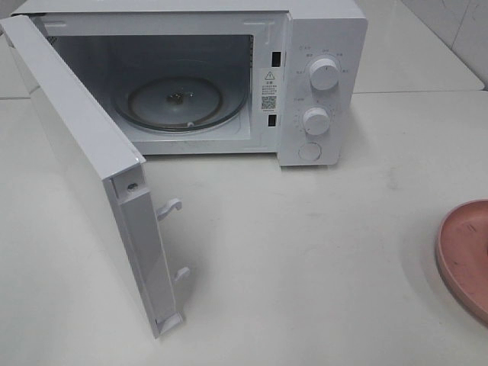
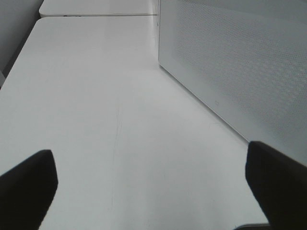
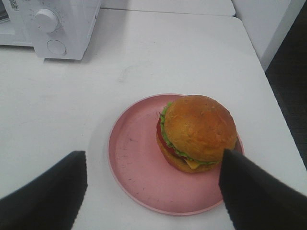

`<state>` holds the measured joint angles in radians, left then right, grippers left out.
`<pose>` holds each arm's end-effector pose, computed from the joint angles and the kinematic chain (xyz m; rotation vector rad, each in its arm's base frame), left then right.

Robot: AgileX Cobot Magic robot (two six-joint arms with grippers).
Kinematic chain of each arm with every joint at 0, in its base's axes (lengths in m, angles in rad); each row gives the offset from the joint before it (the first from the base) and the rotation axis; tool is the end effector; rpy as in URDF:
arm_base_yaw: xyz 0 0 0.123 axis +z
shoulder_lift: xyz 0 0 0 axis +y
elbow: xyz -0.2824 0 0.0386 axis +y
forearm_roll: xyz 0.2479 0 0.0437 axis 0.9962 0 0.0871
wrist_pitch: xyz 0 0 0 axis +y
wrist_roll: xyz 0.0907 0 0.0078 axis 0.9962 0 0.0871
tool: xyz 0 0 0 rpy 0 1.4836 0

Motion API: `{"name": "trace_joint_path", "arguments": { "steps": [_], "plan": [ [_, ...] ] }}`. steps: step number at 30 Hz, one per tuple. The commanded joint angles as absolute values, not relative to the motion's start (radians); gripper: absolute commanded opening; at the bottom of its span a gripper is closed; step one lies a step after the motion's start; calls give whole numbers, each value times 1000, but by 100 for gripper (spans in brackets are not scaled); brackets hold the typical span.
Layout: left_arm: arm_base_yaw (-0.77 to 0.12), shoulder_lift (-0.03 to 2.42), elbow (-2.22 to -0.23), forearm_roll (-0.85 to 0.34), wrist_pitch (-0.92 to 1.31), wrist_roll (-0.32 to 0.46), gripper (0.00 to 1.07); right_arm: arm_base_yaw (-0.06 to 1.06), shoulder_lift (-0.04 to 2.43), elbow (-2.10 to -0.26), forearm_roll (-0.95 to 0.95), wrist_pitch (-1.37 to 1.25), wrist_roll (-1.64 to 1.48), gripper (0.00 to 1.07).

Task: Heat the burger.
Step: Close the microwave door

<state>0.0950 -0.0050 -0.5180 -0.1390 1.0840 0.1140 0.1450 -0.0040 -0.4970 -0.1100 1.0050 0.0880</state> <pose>-0.0081 -0.0120 0.2809 0.0296 2.0367 -0.0351 -0.0019 -0.0088 0.2813 -0.0550 1.9823 0.0207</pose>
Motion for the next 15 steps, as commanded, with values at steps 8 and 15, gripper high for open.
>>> {"name": "trace_joint_path", "arguments": {
  "steps": [8, 15],
  "plan": [
    [96, -11, -518, -142, 1070, 109, 101, 137, -31, -497, -116, 998, 79, 76],
    [96, -11, -518, -142, 1070, 109, 101, 137, -31, -497, -116, 998, 79, 76]
  ]
}}
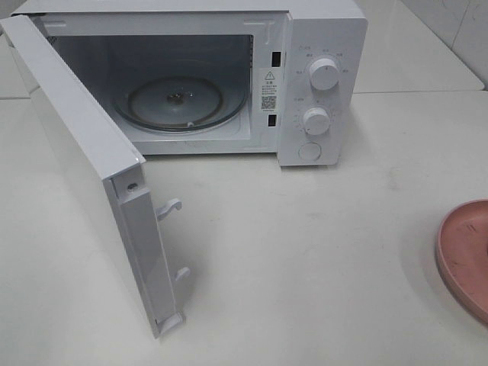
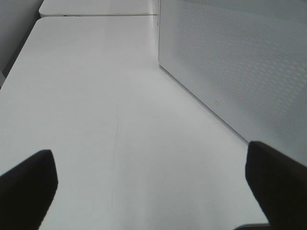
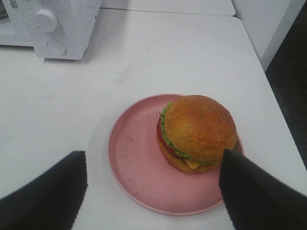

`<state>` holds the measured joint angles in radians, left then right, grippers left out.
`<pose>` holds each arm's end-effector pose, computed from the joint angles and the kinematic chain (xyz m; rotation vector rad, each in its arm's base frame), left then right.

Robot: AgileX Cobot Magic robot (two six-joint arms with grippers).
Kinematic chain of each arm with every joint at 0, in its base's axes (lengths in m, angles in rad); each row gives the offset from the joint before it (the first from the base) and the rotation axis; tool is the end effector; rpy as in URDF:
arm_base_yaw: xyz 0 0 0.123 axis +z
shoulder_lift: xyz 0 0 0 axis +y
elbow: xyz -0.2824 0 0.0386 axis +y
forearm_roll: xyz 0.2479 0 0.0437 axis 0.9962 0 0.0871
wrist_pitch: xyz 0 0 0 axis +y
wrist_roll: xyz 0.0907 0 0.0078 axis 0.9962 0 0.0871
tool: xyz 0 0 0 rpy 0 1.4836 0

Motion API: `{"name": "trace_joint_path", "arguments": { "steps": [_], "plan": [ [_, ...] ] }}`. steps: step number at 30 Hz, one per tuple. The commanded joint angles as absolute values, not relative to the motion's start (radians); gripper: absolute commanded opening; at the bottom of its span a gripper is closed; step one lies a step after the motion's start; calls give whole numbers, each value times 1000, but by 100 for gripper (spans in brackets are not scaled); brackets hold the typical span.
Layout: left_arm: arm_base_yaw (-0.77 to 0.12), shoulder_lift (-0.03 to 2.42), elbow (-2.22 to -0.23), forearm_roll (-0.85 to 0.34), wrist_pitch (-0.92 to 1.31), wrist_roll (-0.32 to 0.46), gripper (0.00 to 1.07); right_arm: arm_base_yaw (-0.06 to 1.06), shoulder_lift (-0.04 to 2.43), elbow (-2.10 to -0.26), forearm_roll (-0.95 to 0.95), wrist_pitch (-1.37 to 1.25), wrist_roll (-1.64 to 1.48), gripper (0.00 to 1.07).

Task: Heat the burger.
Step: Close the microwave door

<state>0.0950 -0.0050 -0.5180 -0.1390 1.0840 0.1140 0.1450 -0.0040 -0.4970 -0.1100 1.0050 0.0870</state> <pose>-0.0081 -0.0120 0.2809 0.0296 2.0367 -0.0351 -0.0019 -0.0088 0.2813 -0.0560 1.9822 0.0200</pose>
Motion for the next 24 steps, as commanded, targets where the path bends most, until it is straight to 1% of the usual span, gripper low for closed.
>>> {"name": "trace_joint_path", "arguments": {
  "steps": [1, 20, 24],
  "plan": [
    [96, -11, -518, -142, 1070, 109, 101, 137, -31, -497, -116, 998, 79, 76],
    [96, -8, -518, -143, 1070, 104, 101, 137, -31, -497, -116, 998, 79, 76],
    [96, 60, -548, -166, 1032, 102, 100, 137, -31, -497, -116, 998, 79, 76]
  ]
}}
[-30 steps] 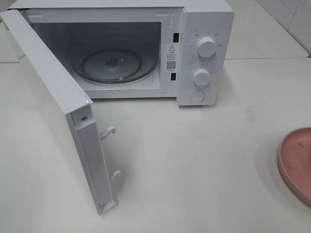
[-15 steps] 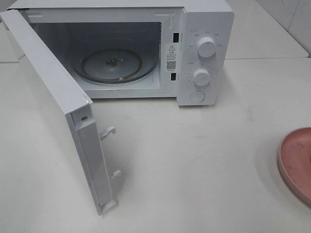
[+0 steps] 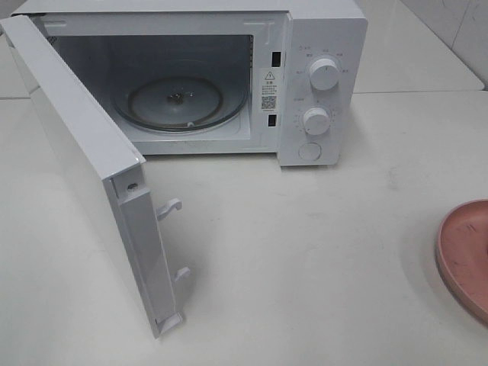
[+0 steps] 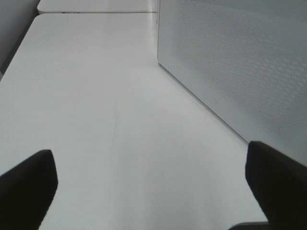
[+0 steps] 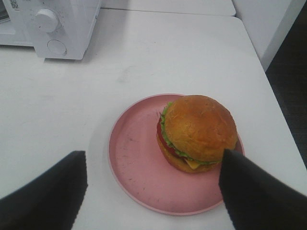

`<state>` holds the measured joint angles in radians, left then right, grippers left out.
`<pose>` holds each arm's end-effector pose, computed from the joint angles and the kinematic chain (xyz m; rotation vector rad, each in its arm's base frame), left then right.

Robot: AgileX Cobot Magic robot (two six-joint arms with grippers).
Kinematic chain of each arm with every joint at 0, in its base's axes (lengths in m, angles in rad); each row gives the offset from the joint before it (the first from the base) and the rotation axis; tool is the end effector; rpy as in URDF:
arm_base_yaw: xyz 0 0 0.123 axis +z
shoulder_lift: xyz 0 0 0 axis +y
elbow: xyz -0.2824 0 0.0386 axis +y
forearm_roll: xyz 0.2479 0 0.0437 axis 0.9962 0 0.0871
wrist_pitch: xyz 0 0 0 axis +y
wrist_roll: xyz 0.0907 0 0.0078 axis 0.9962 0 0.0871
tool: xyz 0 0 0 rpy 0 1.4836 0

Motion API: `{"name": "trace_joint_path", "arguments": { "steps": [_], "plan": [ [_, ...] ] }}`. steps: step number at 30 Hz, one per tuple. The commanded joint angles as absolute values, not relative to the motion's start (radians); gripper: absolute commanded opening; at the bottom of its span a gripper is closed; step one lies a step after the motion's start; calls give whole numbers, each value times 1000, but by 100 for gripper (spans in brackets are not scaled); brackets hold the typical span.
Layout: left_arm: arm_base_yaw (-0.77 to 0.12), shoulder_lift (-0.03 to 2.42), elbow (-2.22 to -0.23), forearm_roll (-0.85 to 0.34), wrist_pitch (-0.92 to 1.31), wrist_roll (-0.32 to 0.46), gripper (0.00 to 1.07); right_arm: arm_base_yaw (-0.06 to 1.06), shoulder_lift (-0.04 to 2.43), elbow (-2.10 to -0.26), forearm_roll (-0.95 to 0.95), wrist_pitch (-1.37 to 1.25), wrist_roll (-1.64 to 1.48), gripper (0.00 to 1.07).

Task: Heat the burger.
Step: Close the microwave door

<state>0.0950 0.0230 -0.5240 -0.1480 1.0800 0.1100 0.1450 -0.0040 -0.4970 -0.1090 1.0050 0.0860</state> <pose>-0.0041 -0.0123 0.2831 0.0240 2.0538 -0.0505 -0.0019 -0.0087 0.2813 -0.0570 1.9823 0.0205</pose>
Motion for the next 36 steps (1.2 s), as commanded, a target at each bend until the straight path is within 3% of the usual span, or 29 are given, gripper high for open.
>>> {"name": "trace_joint_path", "arguments": {
  "steps": [1, 7, 9, 10, 12, 13, 14, 15, 24, 27, 29, 36],
  "plan": [
    [96, 79, -555, -166, 1015, 103, 100, 137, -31, -497, -116, 998, 79, 76],
    [96, 205, -561, -150, 929, 130, 90, 137, -31, -497, -116, 998, 79, 76],
    [96, 277, -558, -148, 860, 129, 70, 137, -31, -497, -116, 998, 79, 76],
    [96, 277, -558, -148, 860, 129, 70, 137, -31, -497, -116, 998, 79, 76],
    [96, 341, -551, -149, 783, 129, 30, 137, -31, -497, -116, 998, 79, 76],
    [96, 341, -551, -149, 783, 129, 30, 137, -31, -497, -116, 998, 79, 76],
    [96, 356, -549, -150, 770, 129, 21, 137, -31, -497, -116, 998, 79, 76],
    [96, 390, -532, -150, 720, 129, 2, 137, -31, -497, -116, 998, 79, 76],
    [94, 491, -434, -151, 467, 135, 0, 137, -31, -497, -116, 998, 79, 76],
    [94, 529, -374, -150, 305, 166, 0, 137, -31, -497, -116, 998, 79, 76],
    [94, 582, -302, -150, 71, 210, 0, 137, -31, -497, -116, 998, 79, 76],
    [94, 714, -230, -150, -231, 203, 0, 137, -31, -497, -116, 998, 79, 76]
  ]
}}
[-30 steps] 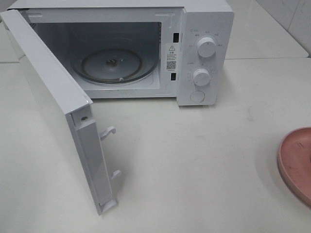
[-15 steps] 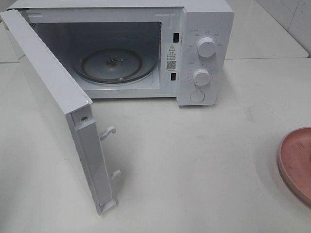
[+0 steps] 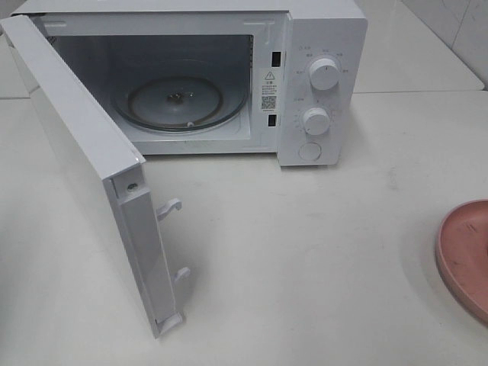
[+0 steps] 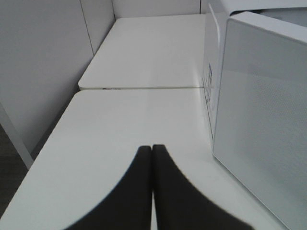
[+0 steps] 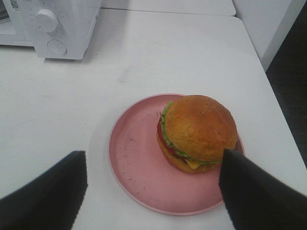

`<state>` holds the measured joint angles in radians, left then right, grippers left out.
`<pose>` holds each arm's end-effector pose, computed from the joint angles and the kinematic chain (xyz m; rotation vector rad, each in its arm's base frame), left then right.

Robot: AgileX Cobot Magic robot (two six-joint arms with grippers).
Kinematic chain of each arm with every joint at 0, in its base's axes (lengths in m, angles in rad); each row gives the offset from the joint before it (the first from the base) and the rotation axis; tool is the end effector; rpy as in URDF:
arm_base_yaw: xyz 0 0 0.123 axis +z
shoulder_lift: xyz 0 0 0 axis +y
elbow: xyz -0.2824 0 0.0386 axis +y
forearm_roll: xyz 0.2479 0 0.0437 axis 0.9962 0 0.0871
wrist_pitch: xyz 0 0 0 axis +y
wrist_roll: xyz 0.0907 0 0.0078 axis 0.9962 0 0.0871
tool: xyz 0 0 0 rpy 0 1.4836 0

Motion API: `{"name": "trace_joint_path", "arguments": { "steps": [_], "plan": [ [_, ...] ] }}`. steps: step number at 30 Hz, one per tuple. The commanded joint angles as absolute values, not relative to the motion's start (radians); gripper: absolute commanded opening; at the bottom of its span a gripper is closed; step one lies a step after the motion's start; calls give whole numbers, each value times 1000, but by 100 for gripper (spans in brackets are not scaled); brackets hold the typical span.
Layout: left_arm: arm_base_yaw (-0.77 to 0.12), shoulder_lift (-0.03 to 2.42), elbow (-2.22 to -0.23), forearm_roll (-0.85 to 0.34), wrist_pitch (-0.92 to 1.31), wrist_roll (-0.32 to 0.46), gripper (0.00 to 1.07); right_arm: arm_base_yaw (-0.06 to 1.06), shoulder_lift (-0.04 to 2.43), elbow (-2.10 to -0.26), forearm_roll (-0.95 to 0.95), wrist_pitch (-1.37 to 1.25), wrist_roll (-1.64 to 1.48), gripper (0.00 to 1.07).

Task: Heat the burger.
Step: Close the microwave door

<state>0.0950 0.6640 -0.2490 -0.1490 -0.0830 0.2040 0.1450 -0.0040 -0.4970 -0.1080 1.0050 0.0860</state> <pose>0.1334 0.0138 0.2452 -0.0446 1.8175 0.1178 -0.0019 -0.0087 0.2813 -0.0571 1.9824 0.0217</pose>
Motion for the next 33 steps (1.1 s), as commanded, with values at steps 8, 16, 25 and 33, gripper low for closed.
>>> {"name": "trace_joint_path", "arguments": {
  "steps": [8, 16, 25, 33],
  "plan": [
    [88, 917, -229, -67, -366, 182, 0, 137, -31, -497, -116, 998, 79, 76],
    [88, 1076, -229, 60, -524, 14, 0, 137, -31, -497, -116, 998, 79, 76],
    [79, 1223, -250, 234, -656, -147, 0, 137, -31, -497, -116, 998, 79, 76],
    [-97, 1354, -276, 220, -716, -103, 0, 137, -31, -497, -116, 998, 79, 76]
  ]
}}
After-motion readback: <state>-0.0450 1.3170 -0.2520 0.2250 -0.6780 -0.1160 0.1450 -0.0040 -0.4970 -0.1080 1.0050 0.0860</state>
